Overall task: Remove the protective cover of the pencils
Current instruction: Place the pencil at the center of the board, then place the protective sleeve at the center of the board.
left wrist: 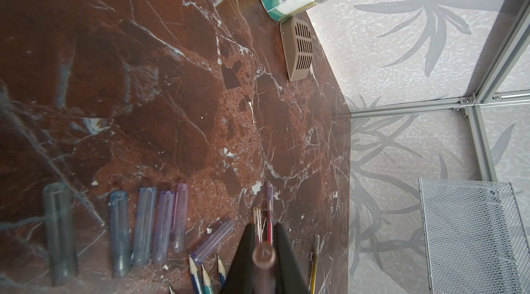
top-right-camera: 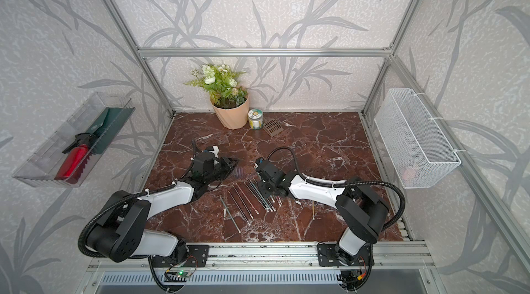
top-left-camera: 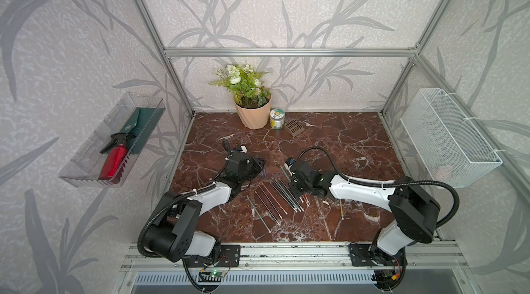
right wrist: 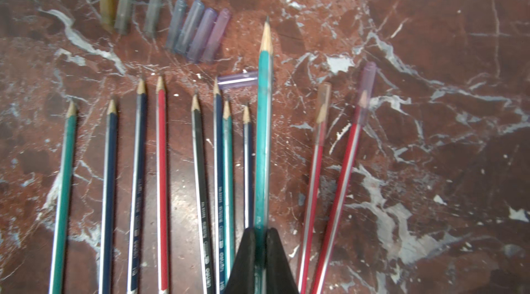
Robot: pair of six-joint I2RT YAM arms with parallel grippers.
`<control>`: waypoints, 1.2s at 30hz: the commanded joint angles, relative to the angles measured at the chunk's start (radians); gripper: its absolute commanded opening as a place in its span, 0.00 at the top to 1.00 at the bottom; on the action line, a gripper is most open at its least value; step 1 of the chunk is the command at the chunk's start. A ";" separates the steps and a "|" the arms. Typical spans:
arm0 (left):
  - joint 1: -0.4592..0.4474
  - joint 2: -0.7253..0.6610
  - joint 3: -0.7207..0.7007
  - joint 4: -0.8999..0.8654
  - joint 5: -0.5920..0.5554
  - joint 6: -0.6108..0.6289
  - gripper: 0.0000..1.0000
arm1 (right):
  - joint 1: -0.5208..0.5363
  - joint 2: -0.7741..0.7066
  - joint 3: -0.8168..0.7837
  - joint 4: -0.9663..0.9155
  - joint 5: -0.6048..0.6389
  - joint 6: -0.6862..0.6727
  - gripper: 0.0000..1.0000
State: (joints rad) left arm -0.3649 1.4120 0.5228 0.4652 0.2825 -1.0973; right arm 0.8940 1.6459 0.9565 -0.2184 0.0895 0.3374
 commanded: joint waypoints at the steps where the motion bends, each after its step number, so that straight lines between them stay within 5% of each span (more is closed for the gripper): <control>1: 0.001 0.033 0.040 -0.012 0.011 0.016 1.00 | -0.016 0.049 0.040 -0.052 0.003 0.018 1.00; 15: -0.032 0.256 0.174 -0.005 0.099 -0.003 1.00 | -0.025 0.166 0.090 -0.066 -0.034 0.015 0.98; 24: -0.051 0.368 0.274 -0.120 0.092 0.003 1.00 | -0.026 0.151 0.086 -0.068 -0.043 0.016 0.79; 36: -0.060 0.442 0.367 -0.279 0.069 0.028 1.00 | -0.023 0.085 0.059 -0.034 -0.062 -0.003 0.74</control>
State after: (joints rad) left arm -0.4183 1.8393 0.8589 0.2455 0.3649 -1.0874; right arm 0.8715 1.7786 1.0233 -0.2638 0.0395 0.3458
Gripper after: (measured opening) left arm 0.122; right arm 0.255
